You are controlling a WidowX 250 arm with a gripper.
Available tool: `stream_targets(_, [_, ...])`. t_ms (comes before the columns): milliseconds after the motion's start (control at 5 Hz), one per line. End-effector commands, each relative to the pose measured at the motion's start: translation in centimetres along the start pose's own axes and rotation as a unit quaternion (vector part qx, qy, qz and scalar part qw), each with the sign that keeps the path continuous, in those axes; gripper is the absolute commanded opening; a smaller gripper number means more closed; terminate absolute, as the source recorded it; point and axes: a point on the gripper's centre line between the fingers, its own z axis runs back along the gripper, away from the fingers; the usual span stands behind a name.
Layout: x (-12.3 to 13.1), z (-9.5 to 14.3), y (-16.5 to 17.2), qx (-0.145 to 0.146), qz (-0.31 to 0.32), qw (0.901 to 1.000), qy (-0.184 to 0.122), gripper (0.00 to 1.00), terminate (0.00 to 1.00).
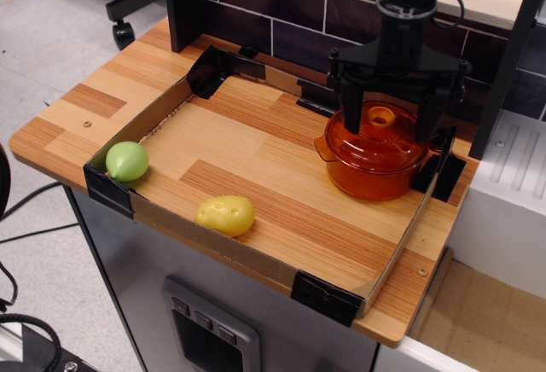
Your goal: Take lid off pot
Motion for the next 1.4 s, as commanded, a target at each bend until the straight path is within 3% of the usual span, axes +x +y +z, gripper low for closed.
stream_targets(0, [0.3,0.8,-0.3,-0.002,0.0,0.9998,-0.022,0.0,0.0])
stream_targets(200, [0.7,1.3,-0.2,-0.006,0.008,0.9998,-0.019,0.0,0.0])
stream_targets(600, [1.8,4.8,0.8,-0.035,0.028,0.9985,-0.031,0.0,0.0])
stream_targets(1000, [2.8,7.9,5.4,-0.057,0.064,0.9958,-0.032,0.0,0.0])
stream_targets(1200, [2.1,7.2,8.3,-0.041,0.051,0.9976,-0.023,0.0,0.0])
